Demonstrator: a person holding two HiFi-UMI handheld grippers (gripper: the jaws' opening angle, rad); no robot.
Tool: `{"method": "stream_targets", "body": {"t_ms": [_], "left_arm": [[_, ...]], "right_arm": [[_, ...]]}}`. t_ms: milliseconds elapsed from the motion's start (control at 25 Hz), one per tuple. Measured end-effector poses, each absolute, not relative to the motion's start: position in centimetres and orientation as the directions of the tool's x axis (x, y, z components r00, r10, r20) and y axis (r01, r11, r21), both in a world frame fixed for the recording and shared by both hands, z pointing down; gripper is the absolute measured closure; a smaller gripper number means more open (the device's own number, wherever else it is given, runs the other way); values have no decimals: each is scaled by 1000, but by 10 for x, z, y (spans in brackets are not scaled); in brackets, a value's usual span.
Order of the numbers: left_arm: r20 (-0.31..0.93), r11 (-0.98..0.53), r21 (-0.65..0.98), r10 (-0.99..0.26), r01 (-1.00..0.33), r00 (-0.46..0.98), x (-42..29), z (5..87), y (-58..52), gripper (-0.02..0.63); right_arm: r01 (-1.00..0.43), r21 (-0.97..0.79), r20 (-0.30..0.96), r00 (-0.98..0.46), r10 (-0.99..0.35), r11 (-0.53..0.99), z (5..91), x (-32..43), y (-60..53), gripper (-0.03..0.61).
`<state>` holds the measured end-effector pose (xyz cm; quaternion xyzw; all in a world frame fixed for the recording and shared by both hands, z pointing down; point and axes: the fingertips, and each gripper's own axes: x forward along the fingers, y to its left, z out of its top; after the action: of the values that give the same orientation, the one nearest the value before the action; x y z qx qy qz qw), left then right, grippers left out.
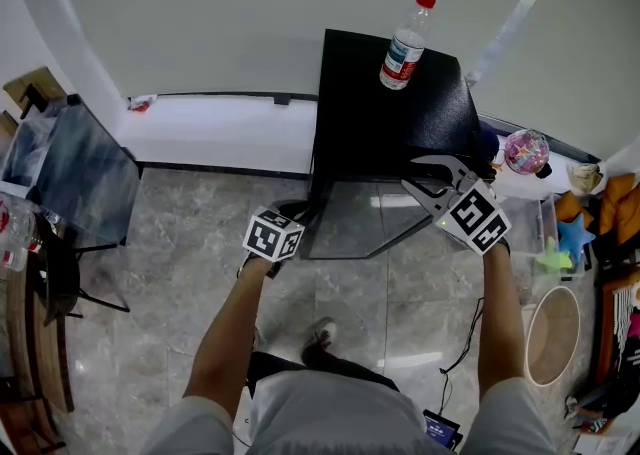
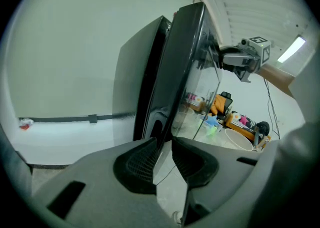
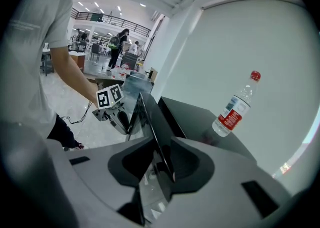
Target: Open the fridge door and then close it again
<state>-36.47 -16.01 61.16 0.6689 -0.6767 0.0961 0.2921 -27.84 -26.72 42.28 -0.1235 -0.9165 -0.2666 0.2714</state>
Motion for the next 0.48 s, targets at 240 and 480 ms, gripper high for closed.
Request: {"method": "stream_targets", "body": {"t_ms": [240, 480], "left_arm": [[518, 104, 257, -854, -961, 47, -345, 612, -145, 528], [538, 100, 251, -841, -963, 53, -325, 612, -128, 532]], "right_arm": [[376, 447, 547, -833, 84, 812, 424, -267, -257, 468], [311, 582, 513, -857, -42, 751, 425, -258, -243, 448]]}}
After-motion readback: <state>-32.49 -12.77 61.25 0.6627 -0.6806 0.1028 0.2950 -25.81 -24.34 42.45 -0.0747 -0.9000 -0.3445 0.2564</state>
